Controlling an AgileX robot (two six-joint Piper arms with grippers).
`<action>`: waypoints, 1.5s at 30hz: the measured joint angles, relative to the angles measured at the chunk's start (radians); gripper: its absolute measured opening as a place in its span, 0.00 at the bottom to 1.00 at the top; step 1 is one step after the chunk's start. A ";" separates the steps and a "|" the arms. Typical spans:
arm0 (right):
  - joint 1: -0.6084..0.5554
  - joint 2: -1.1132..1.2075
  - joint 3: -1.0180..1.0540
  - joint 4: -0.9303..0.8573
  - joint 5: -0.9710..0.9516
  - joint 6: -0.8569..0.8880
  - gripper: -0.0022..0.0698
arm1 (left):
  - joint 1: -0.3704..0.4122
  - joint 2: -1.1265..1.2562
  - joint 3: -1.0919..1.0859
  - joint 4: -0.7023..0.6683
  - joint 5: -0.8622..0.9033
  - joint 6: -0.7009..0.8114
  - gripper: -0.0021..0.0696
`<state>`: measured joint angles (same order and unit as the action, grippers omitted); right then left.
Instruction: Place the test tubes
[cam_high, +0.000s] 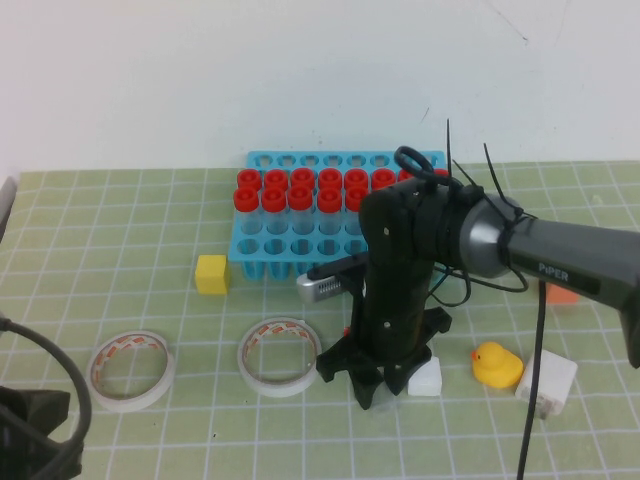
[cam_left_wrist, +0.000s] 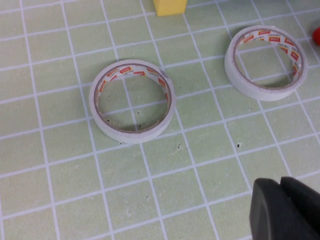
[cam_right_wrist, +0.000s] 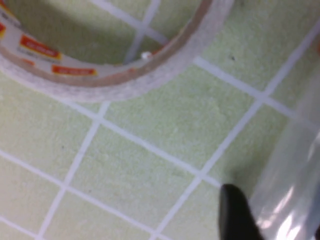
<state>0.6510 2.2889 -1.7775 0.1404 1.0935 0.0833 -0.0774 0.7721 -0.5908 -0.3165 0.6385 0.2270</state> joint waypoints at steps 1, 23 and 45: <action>0.000 0.000 -0.002 0.000 0.002 -0.004 0.47 | 0.000 0.000 0.000 0.000 -0.001 0.000 0.03; 0.002 -0.215 -0.006 -0.164 -0.146 -0.013 0.36 | 0.000 0.000 0.000 -0.195 -0.055 0.001 0.03; 0.113 -0.698 0.581 -0.310 -0.977 0.031 0.36 | 0.000 0.000 0.000 -1.014 -0.366 0.852 0.03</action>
<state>0.7638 1.5909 -1.1969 -0.1700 0.1170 0.1145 -0.0774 0.7721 -0.5908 -1.3308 0.2720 1.0791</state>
